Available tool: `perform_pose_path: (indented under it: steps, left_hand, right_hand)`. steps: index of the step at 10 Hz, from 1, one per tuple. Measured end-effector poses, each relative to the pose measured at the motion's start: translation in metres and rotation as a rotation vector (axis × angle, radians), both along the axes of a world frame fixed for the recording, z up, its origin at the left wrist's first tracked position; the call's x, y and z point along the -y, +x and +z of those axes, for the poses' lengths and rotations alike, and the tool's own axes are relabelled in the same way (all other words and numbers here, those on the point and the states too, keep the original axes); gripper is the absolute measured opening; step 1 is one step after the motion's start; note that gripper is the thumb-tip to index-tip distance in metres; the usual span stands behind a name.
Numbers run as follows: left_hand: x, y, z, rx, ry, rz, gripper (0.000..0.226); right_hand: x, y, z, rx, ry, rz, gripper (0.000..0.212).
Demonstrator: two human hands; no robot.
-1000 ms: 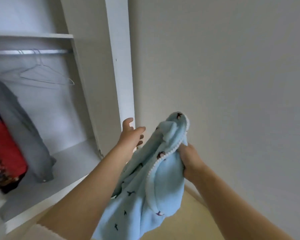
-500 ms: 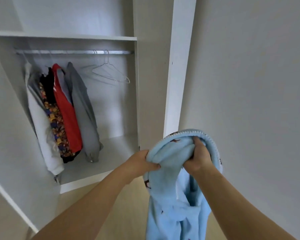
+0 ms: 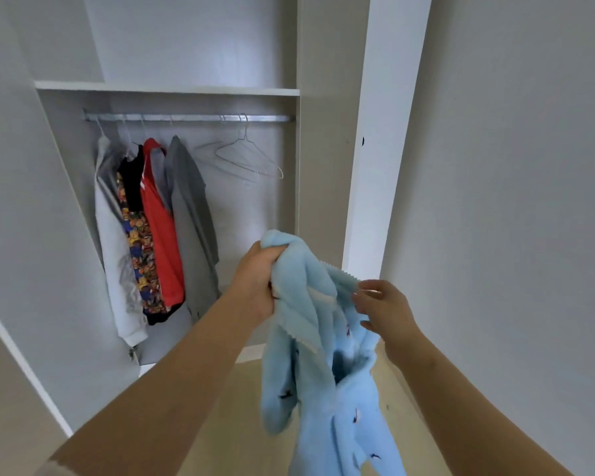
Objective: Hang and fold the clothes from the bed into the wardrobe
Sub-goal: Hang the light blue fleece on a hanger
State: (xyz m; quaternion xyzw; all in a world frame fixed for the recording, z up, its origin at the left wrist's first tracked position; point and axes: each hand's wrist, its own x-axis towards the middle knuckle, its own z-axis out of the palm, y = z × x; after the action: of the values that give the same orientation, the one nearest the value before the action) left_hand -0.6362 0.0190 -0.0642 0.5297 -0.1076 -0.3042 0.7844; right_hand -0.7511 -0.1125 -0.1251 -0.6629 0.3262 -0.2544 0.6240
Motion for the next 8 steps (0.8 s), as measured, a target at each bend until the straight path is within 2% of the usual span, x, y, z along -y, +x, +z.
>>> perform_pose_path:
  steps: [1,2,3,4,5,6,7,8]
  left_hand:
    - [0.002,0.002,0.003,0.065,-0.001,-0.075,0.015]
    - [-0.001,0.011,0.005,0.106,-0.02,-0.077,0.017]
    - [-0.014,0.03,0.008,0.085,-0.078,-0.031,0.042]
    - [-0.028,0.06,0.005,0.077,-0.181,0.018,0.071]
    - [-0.058,0.103,0.004,0.071,-0.198,0.035,0.056]
    - [-0.09,0.152,0.002,0.098,-0.121,0.115,0.025]
    - [-0.111,0.216,-0.012,0.318,0.222,0.242,0.041]
    - [-0.124,0.265,-0.026,0.624,0.485,0.363,0.055]
  right_hand:
    - [0.0,0.01,-0.014,-0.096,-0.196,0.2,0.06]
    - [-0.009,0.031,-0.031,-0.158,-0.38,0.386,0.078]
    - [-0.021,0.061,-0.046,-0.274,-0.496,0.528,0.058]
    - [-0.032,0.089,-0.05,-0.299,-0.424,0.549,0.012]
    - [-0.037,0.117,-0.046,-0.089,-0.254,0.473,0.021]
    - [-0.043,0.159,-0.039,0.01,-0.239,0.41,0.015]
    - [-0.058,0.214,-0.028,0.108,-0.228,0.339,0.016]
    - [-0.075,0.269,-0.015,0.184,-0.189,0.285,0.018]
